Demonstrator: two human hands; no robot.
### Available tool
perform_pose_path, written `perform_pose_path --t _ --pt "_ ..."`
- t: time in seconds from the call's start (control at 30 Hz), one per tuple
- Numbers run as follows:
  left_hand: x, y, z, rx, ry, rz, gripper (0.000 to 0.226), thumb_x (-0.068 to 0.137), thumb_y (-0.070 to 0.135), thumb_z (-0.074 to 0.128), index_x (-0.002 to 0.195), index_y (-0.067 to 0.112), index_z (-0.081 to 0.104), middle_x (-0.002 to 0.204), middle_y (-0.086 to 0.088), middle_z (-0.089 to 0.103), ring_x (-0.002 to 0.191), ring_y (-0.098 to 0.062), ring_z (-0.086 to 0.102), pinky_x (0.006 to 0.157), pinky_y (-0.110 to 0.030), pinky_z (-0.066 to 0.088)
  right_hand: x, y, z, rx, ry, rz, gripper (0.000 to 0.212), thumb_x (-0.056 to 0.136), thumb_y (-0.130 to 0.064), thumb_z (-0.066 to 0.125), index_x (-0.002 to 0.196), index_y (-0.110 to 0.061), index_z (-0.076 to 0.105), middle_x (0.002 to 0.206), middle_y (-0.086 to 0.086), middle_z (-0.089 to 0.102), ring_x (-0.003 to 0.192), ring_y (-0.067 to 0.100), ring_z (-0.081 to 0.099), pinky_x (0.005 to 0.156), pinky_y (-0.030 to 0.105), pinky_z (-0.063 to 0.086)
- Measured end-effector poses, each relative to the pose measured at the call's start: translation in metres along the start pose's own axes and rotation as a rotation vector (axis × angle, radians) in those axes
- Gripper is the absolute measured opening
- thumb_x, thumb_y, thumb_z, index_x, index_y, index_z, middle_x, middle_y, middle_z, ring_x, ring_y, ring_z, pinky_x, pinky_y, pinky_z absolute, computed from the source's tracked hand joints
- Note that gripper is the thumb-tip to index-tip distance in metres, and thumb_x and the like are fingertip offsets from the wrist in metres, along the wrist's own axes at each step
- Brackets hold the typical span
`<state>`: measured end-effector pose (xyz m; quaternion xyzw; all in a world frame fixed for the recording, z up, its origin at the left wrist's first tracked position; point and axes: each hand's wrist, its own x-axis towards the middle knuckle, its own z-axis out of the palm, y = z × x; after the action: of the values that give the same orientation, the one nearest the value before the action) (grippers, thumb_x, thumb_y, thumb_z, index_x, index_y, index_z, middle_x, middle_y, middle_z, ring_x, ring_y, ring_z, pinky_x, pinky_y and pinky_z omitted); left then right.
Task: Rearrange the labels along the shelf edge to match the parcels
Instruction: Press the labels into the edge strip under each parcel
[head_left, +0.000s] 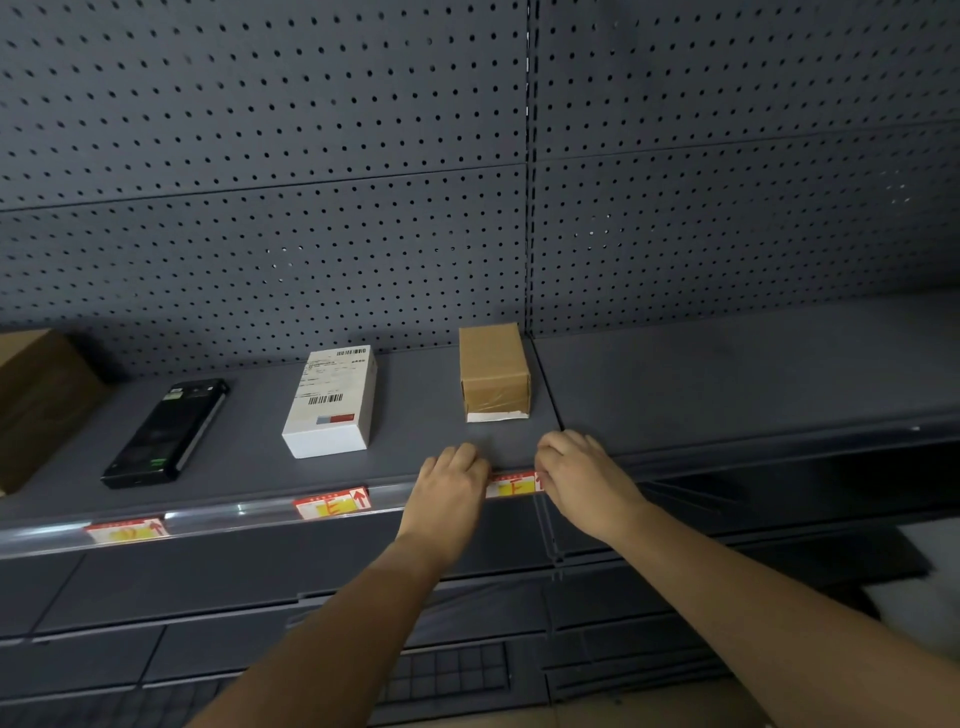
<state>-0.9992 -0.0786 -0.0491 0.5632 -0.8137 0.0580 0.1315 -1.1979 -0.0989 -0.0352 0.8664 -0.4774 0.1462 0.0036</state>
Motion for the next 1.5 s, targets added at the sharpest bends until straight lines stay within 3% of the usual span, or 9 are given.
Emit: perform_pose_path --t 0.37,0.53,0.7,0.97,1.13,1.5 --pt "0.001 0.002 0.005 -0.070 0.024 -0.039 0.022 0.091 0.013 0.061 0.113 0.017 0.062 0.115 -0.003 0.057 0.104 -0.019 0.052 0.095 -0.031 0.042 -0.003 0.002 0.004 0.032 0.002 0.009 0.013 0.092 -0.008 0.063 0.103 -0.011 0.069 0.108 0.001 0.060 0.100 0.015 0.055 0.085 0.025 0.049" --pt "0.001 0.006 -0.002 -0.058 0.026 -0.040 0.021 0.092 0.014 0.059 0.112 0.017 0.061 0.115 -0.003 0.057 0.105 -0.020 0.051 0.094 -0.032 0.040 -0.003 0.002 -0.001 0.062 0.033 0.031 0.010 0.093 -0.013 0.061 0.096 -0.011 0.070 0.105 0.000 0.060 0.098 0.017 0.056 0.086 0.030 0.050" --pt "-0.028 -0.027 -0.036 -0.002 0.057 -0.125 0.024 0.083 0.013 0.066 0.106 0.020 0.060 0.109 -0.002 0.057 0.101 -0.022 0.052 0.089 -0.035 0.040 0.016 -0.039 -0.015 0.153 0.106 -0.007 0.006 0.089 -0.019 0.064 0.086 -0.016 0.068 0.100 -0.003 0.059 0.096 0.017 0.053 0.087 0.033 0.048" --pt "-0.087 -0.129 -0.072 0.079 0.099 -0.319 0.011 0.086 0.018 0.063 0.095 0.021 0.068 0.101 0.002 0.060 0.095 -0.022 0.054 0.078 -0.036 0.041 0.060 -0.143 -0.003 0.181 0.027 -0.079 0.011 0.094 -0.028 0.060 0.097 -0.019 0.067 0.103 -0.005 0.057 0.096 0.015 0.052 0.090 0.033 0.047" --pt "-0.102 -0.173 -0.063 0.045 0.064 -0.230 0.015 0.091 0.025 0.060 0.104 0.025 0.069 0.109 0.004 0.059 0.102 -0.018 0.052 0.086 -0.034 0.039 0.079 -0.185 0.019 0.152 -0.005 -0.020 0.013 0.095 -0.026 0.060 0.105 -0.020 0.066 0.108 -0.006 0.057 0.098 0.011 0.052 0.092 0.030 0.048" --pt "-0.103 -0.201 -0.048 -0.092 0.079 -0.062 0.015 0.095 0.023 0.054 0.104 0.026 0.065 0.109 0.005 0.059 0.101 -0.017 0.052 0.086 -0.031 0.038 0.084 -0.202 0.039 0.091 0.009 0.106 0.017 0.098 -0.023 0.057 0.109 -0.017 0.068 0.109 -0.002 0.063 0.101 0.011 0.056 0.089 0.022 0.043"
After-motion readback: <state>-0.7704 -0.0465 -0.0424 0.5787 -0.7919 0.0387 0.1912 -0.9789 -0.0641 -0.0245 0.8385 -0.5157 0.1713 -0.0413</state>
